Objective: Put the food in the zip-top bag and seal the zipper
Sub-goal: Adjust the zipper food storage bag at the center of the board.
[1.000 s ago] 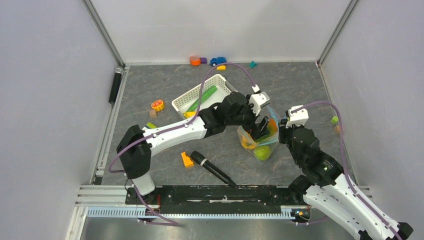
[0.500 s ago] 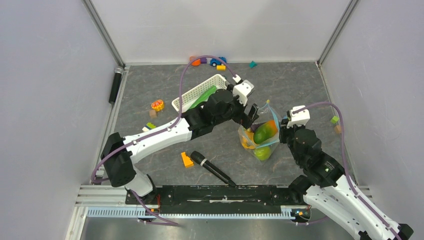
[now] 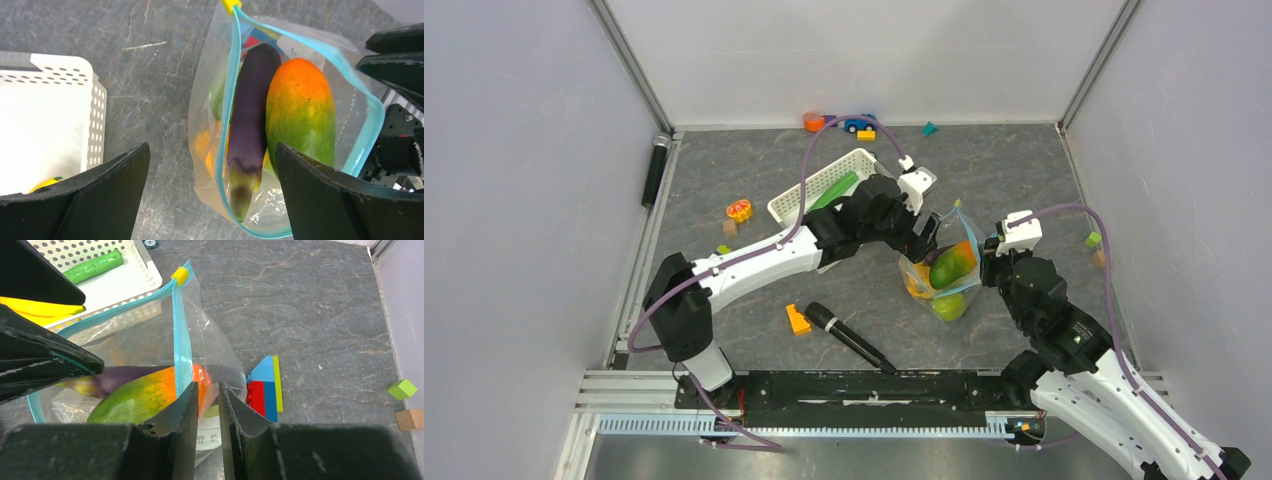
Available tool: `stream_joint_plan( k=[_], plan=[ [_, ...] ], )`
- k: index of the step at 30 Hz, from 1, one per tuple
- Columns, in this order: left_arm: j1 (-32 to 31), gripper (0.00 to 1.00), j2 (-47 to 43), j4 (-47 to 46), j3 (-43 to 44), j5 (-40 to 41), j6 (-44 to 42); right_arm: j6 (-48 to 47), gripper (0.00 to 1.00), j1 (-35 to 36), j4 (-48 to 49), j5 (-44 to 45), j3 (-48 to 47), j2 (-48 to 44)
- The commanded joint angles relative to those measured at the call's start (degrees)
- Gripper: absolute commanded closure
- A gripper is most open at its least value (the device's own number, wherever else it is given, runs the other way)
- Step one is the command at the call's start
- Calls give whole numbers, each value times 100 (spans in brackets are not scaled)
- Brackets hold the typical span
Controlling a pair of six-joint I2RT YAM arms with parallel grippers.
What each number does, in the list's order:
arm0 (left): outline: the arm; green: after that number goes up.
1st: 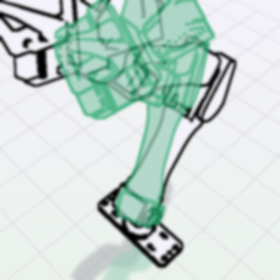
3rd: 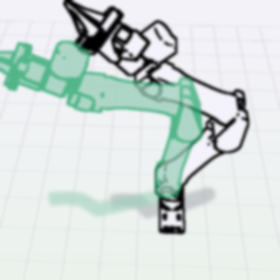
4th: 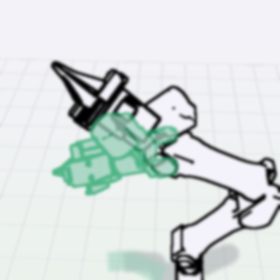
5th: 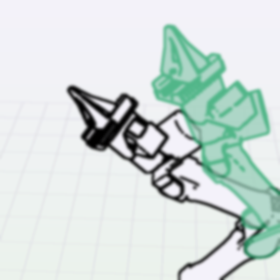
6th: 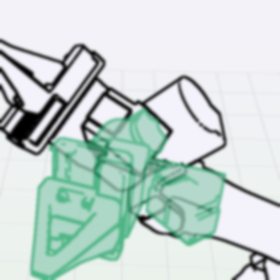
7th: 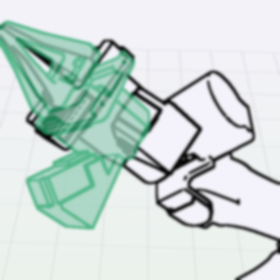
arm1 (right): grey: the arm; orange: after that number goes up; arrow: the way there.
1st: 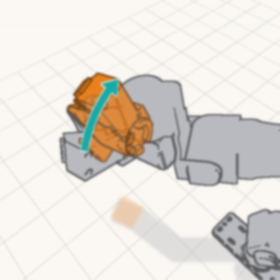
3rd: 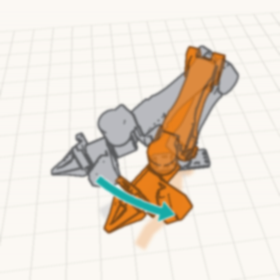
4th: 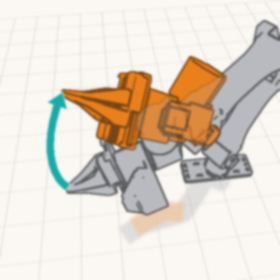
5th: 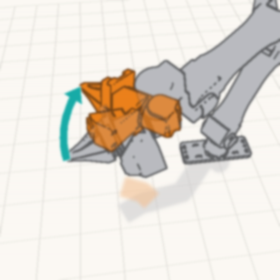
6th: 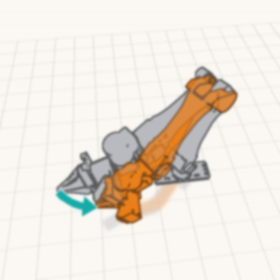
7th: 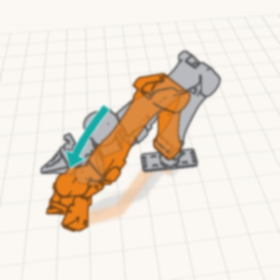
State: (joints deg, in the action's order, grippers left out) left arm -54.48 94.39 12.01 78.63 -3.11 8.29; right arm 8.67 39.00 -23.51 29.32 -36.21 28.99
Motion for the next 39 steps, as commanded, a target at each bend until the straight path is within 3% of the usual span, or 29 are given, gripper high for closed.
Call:
stream_joint_plan(
  k=[1,4,10,13,14,18,26,34,36,39],
  plan=[
    [-1,0,113,112,276,-65,156,-51,73,1,214,-87,-211,17],
    [3,9,219,101,323,-58,136,-54,73,6,213,-77,-212,24],
    [-1,71,234,63,338,-531,146,-96,73,-2,229,-114,-202,209],
    [4,94,123,-67,255,-646,146,-109,74,2,222,-139,-250,288],
    [-1,98,86,-105,224,-649,146,-116,73,-1,223,-153,-270,292],
    [-1,98,-38,-211,147,-712,163,-180,71,2,226,-344,-367,346],
    [-1,98,-113,-278,91,-717,215,-229,55,2,307,-638,-578,328],
    [-1,98,-405,-355,-111,-569,252,-158,54,-3,-170,-309,-583,820],
    [-1,98,-476,-353,-158,-444,254,-81,59,1,-382,-174,-594,970],
    [0,98,-569,-329,-160,-191,226,-1,81,2,-671,36,-679,1153]
  ],
)
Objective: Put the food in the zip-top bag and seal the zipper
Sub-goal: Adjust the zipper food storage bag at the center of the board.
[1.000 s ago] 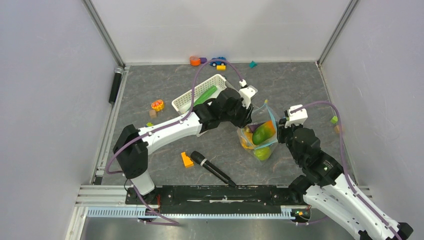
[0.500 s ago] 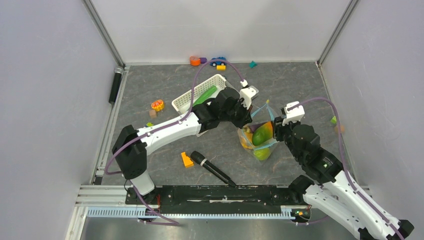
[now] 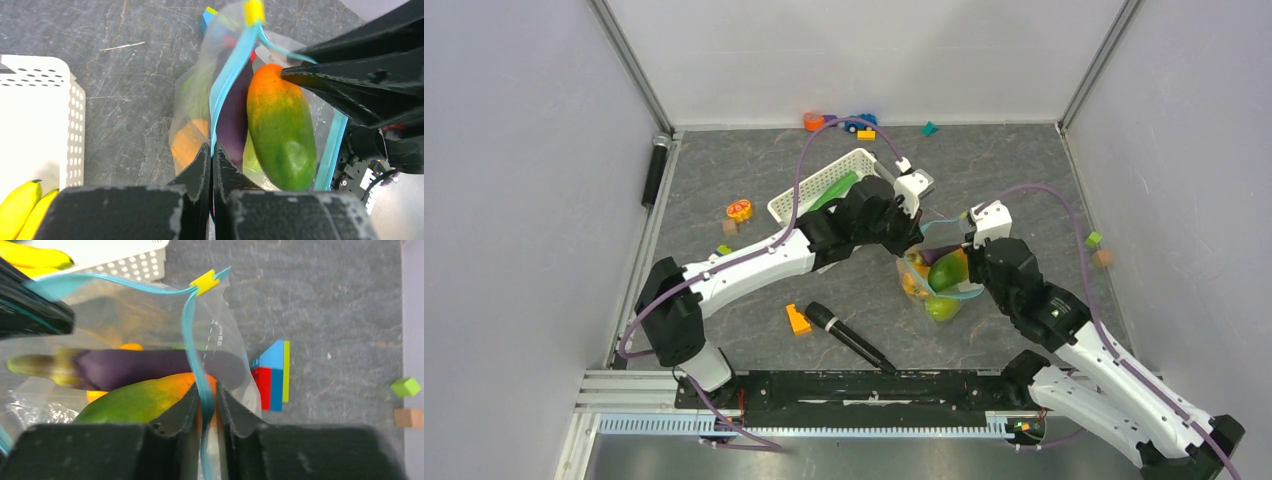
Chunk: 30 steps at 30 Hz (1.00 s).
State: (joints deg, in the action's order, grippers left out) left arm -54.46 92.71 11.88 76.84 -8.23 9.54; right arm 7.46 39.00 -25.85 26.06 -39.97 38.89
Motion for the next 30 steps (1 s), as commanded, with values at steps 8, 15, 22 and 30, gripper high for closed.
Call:
stream_joint_plan(
  k=[8,15,22,30],
  plan=[
    [-4,98,-399,51,824,1233,-374,109,100,2,-287,561,-1565,484],
    [217,96,-876,-228,430,1685,-159,264,100,6,1242,-395,-1194,-55],
    [263,98,-60,565,1127,-3213,189,81,100,2,1114,-1101,-1620,1149],
    [1275,95,-1421,-438,-294,-86,1237,58,100,1,949,947,-1183,523]
  ],
)
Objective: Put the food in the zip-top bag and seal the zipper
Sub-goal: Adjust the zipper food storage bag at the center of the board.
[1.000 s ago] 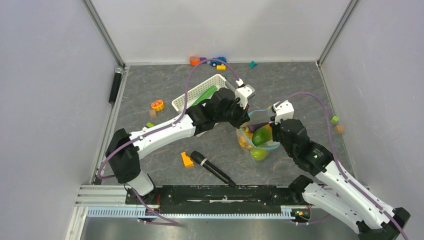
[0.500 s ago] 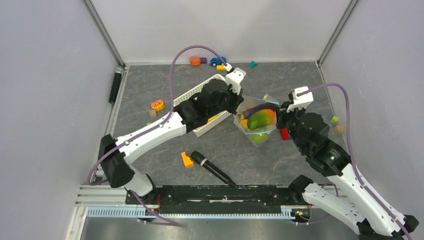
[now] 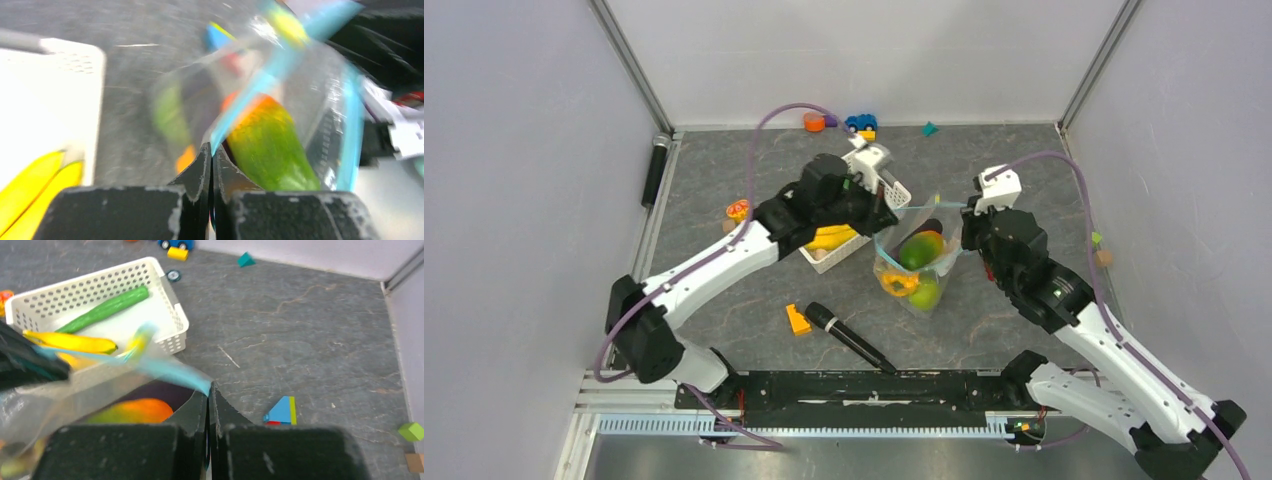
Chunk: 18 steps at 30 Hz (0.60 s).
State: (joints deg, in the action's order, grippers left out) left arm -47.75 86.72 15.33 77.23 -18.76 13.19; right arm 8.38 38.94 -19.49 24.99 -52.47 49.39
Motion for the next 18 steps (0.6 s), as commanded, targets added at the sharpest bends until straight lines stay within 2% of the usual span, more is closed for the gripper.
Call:
stream_joint_plan(
  k=[1,2,3,6,8,9,12,13,15,18],
  plan=[
    [665,95,-833,-831,-381,1196,1066,0,100,2,332,1164,128,-573],
    [687,94,-773,-846,-357,1149,1127,31,100,-4,374,1141,159,-581],
    [683,94,-623,-858,-261,752,1145,34,100,3,435,928,190,-550],
    [567,93,73,-1064,161,-1458,1228,-165,100,1,823,-442,207,-289],
    [495,96,496,-862,491,-2006,1231,-285,100,7,922,-1167,127,-74],
    [518,98,543,-680,583,-1776,1162,-325,100,8,893,-1263,94,-38],
    [627,98,224,-393,383,302,984,-371,100,8,790,-596,195,-208],
    [699,92,71,-500,198,605,981,-360,100,10,794,-318,287,-318],
    [758,73,-152,-763,-80,531,854,-364,99,8,851,-113,439,-495],
    [758,59,-171,-776,-159,183,697,-402,99,2,961,-249,560,-596]
  ],
)
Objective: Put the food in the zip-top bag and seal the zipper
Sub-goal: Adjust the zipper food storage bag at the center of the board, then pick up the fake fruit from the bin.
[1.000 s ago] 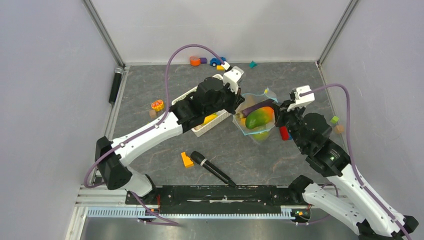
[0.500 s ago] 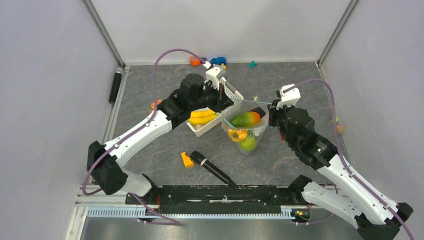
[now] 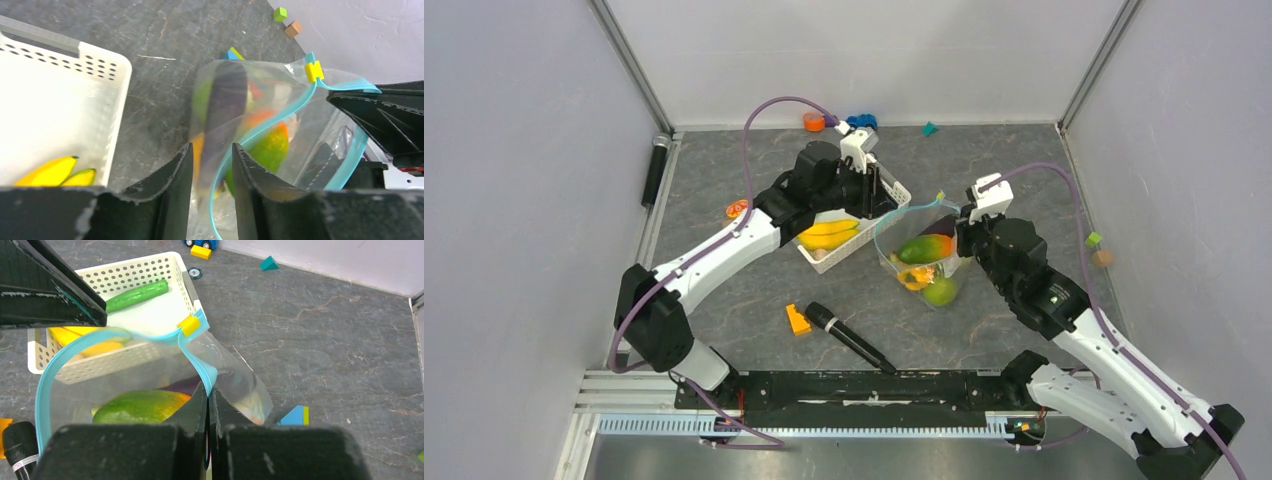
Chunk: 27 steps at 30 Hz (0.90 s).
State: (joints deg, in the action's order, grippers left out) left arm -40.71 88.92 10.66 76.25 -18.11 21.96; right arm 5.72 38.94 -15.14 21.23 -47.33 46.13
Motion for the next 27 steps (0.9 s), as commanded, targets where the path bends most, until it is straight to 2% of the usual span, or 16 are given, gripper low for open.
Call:
stream_joint_plan(
  k=[1,2,3,5,8,12,16,17,18,21,23,27],
  plan=[
    [54,57,-348,-270,-43,69,-203,-151,99,3,546,93,53,-265],
    [54,54,-282,-238,-3,32,-217,-168,99,3,547,57,49,-241],
    [57,45,-210,-182,59,0,-267,-184,99,0,542,44,42,-215],
    [63,2,-94,-47,205,9,-320,-208,99,8,529,45,47,-163],
    [80,0,-73,148,378,323,-467,-241,99,3,529,64,80,-131],
    [234,0,-171,295,343,1610,-502,-246,98,2,520,141,152,-100],
    [706,0,81,451,348,2127,-489,-240,98,-3,450,191,119,10],
    [846,0,235,459,382,2036,-623,-240,98,5,446,192,134,48],
    [1000,0,446,427,419,1700,-902,-236,98,0,450,191,149,80],
    [1223,0,1123,707,777,710,-2534,-224,98,4,425,178,137,235],
    [1238,0,1559,1132,1141,769,-3411,-219,98,0,400,136,133,303],
    [1257,0,2228,1957,1894,980,-4132,-223,98,8,336,135,97,346]
  ],
)
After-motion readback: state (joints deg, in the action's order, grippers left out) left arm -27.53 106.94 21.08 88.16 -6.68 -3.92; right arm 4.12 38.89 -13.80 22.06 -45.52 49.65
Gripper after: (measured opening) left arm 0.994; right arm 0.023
